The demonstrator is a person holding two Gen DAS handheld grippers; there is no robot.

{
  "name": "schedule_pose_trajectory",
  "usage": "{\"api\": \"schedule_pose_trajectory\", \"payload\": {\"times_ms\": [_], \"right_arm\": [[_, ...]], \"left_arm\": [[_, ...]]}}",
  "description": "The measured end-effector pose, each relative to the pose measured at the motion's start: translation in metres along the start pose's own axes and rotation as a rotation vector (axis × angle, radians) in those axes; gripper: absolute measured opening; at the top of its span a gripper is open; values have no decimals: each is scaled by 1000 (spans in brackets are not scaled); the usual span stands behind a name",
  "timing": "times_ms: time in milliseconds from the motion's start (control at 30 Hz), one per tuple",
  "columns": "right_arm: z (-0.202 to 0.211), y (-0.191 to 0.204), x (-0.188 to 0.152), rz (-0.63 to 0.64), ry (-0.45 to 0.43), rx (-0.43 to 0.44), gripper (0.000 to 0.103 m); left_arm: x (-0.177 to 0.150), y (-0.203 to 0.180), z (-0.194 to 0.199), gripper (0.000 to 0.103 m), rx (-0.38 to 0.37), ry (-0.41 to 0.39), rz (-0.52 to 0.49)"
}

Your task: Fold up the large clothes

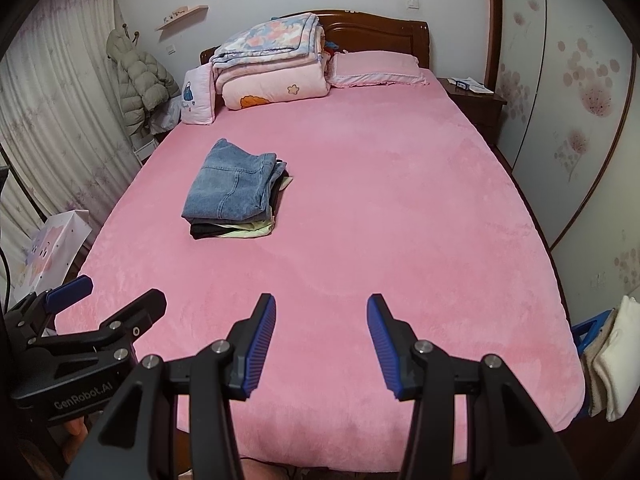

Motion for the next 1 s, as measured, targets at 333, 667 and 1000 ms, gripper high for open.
{"api": "schedule_pose_trajectory", "payload": {"times_ms": [333,667,1000], "right_arm": [[0,-1,1,0,2,-2,48],[-1,-4,1,-4,1,-4,48],[-4,-6,1,-10,10,-4,48]], "left_arm": [[1,0,-1,102,-2,3,-2],[3,-1,-4,102,-3,1,-13],[4,2,-8,102,-3,10,-15]]}}
Point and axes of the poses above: each gripper's, at about its wrist camera, not at the fingertips, and z roughly against the way its jaws point, y to its left, x to its top, the point moved 3 cm from there along -z, roughly the way its jaws point, and after that the axes turned 15 degrees about z, right-handed, at the moved point
